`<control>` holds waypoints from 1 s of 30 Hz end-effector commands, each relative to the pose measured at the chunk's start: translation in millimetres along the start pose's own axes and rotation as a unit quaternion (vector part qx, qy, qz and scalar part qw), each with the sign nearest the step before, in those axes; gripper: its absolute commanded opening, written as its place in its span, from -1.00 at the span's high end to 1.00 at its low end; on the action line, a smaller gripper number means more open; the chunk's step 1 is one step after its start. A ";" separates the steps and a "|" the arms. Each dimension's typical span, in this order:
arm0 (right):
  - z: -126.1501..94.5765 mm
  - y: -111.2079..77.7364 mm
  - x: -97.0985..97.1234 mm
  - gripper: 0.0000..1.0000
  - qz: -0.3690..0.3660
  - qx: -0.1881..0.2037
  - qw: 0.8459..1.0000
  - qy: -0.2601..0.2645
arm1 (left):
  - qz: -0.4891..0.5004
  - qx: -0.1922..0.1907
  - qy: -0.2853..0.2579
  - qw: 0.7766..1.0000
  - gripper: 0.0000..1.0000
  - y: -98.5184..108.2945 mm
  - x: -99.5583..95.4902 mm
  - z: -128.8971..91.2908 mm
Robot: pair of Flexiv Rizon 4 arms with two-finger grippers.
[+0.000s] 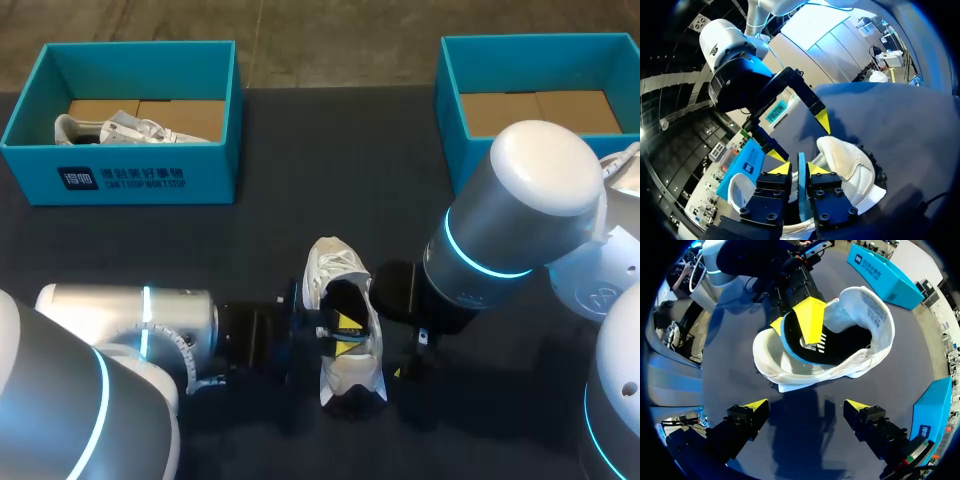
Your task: Take the shoe out of the shoebox, open the shoe tongue, remove and reinsert the insole, then place the shoe into the shoebox
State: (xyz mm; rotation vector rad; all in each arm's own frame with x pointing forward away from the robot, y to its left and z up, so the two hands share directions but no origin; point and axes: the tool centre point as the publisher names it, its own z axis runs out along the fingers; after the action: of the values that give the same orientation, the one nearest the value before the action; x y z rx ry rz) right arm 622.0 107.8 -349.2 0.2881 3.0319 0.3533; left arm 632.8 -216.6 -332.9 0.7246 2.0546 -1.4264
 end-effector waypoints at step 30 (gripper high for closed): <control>0.2 -1.8 0.6 -1.00 -0.001 -0.002 1.000 0.000 | -0.018 -0.015 0.043 0.999 0.18 -13.6 -3.6 -28.0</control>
State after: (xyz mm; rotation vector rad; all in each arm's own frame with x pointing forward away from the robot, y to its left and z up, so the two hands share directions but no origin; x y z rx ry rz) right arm 622.0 107.8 -349.2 0.2881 3.0319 0.3533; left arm 620.4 -198.7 -314.8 0.7372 2.1450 -1.3989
